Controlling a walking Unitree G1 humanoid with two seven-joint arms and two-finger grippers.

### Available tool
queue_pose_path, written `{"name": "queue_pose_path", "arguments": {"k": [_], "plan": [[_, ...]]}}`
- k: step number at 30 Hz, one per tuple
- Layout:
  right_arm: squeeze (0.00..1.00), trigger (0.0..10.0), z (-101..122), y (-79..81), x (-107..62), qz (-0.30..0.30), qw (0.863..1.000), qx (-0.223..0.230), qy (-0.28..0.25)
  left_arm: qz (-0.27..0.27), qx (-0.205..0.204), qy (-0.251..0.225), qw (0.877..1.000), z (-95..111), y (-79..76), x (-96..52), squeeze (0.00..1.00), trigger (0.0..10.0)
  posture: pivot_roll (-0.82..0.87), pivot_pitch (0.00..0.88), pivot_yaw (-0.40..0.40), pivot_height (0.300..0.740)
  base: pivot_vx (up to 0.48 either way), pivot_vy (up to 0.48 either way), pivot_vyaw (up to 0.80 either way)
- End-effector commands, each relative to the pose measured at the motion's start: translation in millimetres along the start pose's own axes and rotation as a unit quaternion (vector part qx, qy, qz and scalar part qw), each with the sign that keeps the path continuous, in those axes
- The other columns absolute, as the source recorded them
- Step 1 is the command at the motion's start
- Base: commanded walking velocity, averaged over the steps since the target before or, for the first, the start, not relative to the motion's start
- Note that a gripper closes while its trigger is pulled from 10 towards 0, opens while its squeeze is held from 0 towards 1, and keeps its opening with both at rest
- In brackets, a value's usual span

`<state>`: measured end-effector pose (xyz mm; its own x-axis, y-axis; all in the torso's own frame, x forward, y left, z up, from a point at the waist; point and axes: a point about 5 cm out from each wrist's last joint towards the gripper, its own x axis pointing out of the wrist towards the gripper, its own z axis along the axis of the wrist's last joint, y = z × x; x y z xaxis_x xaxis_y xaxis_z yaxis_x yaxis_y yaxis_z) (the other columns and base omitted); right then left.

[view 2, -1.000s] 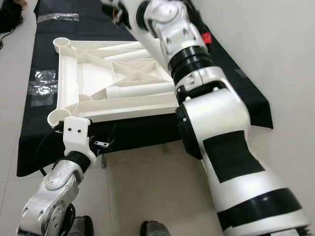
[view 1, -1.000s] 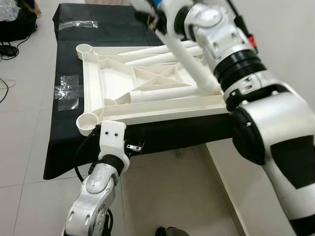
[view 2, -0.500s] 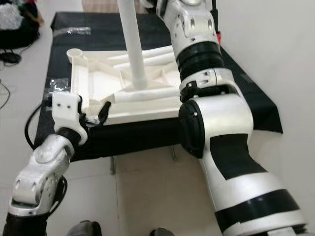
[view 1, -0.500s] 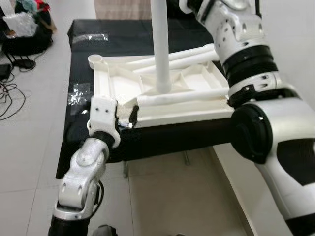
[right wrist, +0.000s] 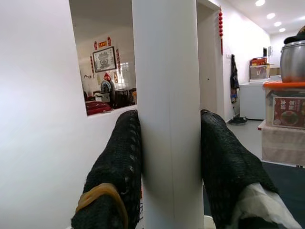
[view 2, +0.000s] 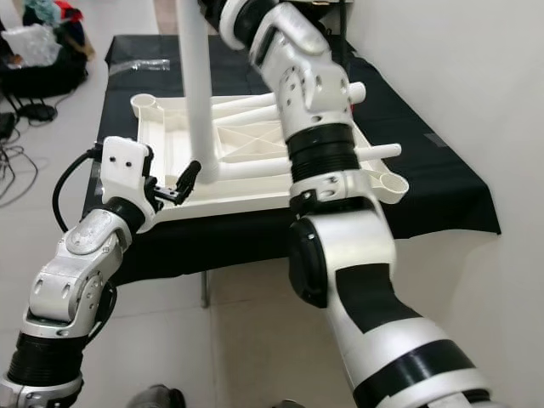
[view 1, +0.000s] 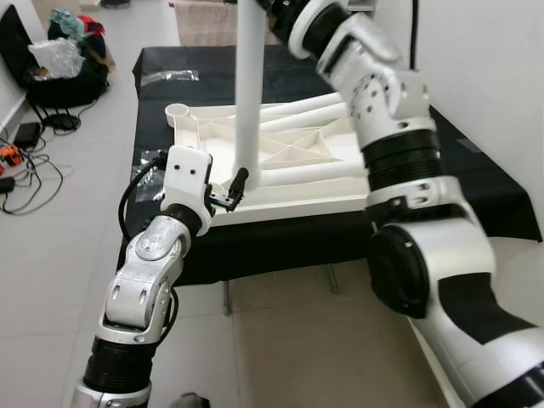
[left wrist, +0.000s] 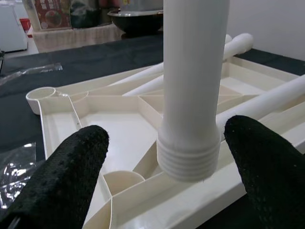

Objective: Building children table

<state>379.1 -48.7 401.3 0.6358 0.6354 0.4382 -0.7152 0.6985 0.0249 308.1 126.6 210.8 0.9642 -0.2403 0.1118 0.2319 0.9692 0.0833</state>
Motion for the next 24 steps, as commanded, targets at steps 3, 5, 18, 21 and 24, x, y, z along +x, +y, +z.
{"name": "queue_pose_path", "arguments": {"k": [3, 5, 18, 21, 24], "plan": [[0.0, 0.0, 3, 9.8, -2.1, 0.012, 1.0, 0.02, -0.006, -0.009, 0.0, 0.008, 1.0, -6, -0.8, 3.2, 0.0, 10.0, -0.02, 0.0, -0.044, 0.74, 0.0, 0.0, 0.0], [0.0, 0.0, 7, 13.4, -3.1, 0.012, 0.999, 0.03, -0.01, -0.015, 0.005, 0.01, 1.0, -9, -1.2, 3.6, 0.0, 10.0, -0.02, 0.0, -0.04, 0.74, 0.0, 0.0, 0.0], [0.0, 0.0, 17, 22.5, -6.8, 0.014, 0.998, 0.054, -0.016, -0.03, 0.006, 0.023, 0.999, -20, -3.0, 8.1, 0.0, 10.0, -0.02, 0.0, -0.036, 0.74, 0.0, 0.0, 0.0], [0.0, 0.0, 18, 25.0, -7.7, 0.018, 0.998, 0.061, -0.013, -0.032, 0.009, 0.024, 0.999, -21, -3.0, 9.7, 0.0, 10.0, -0.03, 0.0, -0.034, 0.74, 0.0, 0.0, 0.0], [0.0, 0.0, 19, 27.9, -9.1, 0.022, 0.998, 0.066, -0.009, -0.03, 0.01, 0.023, 0.999, -22, -0.7, 11.5, 0.0, 10.0, -0.03, 0.0, -0.034, 0.74, 0.0, 0.0, 0.0]]}}
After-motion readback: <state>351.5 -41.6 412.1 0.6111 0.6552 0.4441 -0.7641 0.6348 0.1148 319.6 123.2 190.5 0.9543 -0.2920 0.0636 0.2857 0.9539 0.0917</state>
